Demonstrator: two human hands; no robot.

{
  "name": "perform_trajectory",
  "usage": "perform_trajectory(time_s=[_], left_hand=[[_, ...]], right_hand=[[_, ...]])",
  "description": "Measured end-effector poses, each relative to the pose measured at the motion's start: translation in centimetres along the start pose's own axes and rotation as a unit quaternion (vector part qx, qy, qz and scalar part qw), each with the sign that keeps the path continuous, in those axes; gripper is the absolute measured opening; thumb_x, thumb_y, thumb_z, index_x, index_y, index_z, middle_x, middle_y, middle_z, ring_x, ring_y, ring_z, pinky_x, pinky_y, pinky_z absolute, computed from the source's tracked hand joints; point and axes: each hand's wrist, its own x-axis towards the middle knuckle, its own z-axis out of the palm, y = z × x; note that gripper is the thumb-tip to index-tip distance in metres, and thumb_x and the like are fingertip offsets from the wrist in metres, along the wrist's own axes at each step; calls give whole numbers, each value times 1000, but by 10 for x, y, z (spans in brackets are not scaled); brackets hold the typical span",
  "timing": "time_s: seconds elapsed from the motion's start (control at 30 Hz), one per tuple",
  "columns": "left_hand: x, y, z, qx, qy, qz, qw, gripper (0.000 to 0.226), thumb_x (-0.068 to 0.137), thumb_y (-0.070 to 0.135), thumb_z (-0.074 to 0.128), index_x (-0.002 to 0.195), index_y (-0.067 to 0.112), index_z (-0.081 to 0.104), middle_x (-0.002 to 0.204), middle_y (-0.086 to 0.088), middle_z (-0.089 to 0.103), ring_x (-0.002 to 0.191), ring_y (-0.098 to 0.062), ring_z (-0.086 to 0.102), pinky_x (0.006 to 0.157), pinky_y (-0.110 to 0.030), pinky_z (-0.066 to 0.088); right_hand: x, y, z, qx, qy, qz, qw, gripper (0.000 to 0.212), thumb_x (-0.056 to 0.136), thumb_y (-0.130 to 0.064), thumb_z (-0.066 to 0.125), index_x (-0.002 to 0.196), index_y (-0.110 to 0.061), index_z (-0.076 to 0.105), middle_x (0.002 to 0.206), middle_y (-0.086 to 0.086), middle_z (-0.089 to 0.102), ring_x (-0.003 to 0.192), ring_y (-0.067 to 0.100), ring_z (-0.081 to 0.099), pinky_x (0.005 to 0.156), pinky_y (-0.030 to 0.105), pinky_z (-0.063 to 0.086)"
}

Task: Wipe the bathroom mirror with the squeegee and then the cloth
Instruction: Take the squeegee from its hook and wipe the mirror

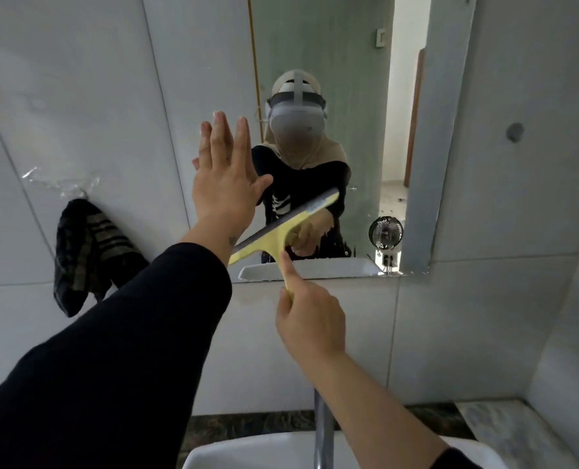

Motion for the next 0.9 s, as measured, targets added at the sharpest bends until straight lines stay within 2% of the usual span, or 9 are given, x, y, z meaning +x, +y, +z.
perform_trajectory(time_s=[0.13,0.3,0.43,0.53,0.6,0.7,0.73,0.83,0.9], left_hand=[[-2,-1,2,-4,3,19,1000,84,90,52,49,149,31,-7,158,-2,-17,146,-27,-12,115,-51,20],[-2,-1,2,0,9,33,999,84,89,54,49,150,27,-3,159,-6,-14,146,-28,-12,116,-51,15],[-21,8,8,-19,44,32,998,75,93,46,46,151,26,3,159,-8,-9,146,-29,-11,116,-56,10],[-49,14,27,-24,43,24,999,70,95,46,44,150,30,4,160,-6,-9,146,-27,-11,115,-60,5],[-65,19,38,-18,28,13,999,69,95,47,43,150,32,3,159,-5,-11,146,-26,-13,115,-59,2],[-82,28,51,-18,11,27,999,68,96,47,43,150,33,4,159,-5,-11,146,-26,-13,115,-57,1],[-86,31,55,-16,8,36,999,69,96,46,44,150,33,4,159,-5,-10,146,-26,-12,115,-57,1],[-91,38,64,-11,-3,53,999,71,94,43,48,150,33,6,160,-5,-9,146,-26,-12,115,-56,1],[-93,42,67,-14,-15,54,998,72,93,42,50,150,32,6,160,-6,-9,146,-26,-12,116,-55,1]], right_hand=[[2,-3,15,-84,-35,-66,994,64,97,-22,41,149,-39,8,84,1,57,65,15,43,54,26,32],[7,25,-5,-173,-43,-105,978,67,94,-16,40,148,-42,10,80,1,50,60,20,43,43,27,23],[10,50,-22,-243,-2,-116,963,71,74,-11,67,137,-35,47,54,-2,38,35,17,27,38,16,12],[11,70,-32,-249,20,-111,962,69,69,-10,71,132,-34,54,50,-1,44,33,18,28,40,13,11],[8,79,-42,-256,21,-94,962,67,74,-11,68,134,-36,52,55,0,53,35,20,33,39,14,15],[6,90,-58,-266,-8,-65,962,61,91,-21,45,144,-47,27,82,-1,64,57,24,55,44,23,33],[5,95,-62,-261,-5,-66,963,59,94,-23,39,145,-49,22,85,-2,63,61,24,56,46,24,32],[3,104,-74,-258,21,-63,964,55,95,-25,39,144,-48,25,78,-1,59,58,22,50,43,21,23],[2,111,-77,-246,26,-58,967,55,95,-24,42,143,-47,30,75,0,59,58,22,51,44,22,31]])
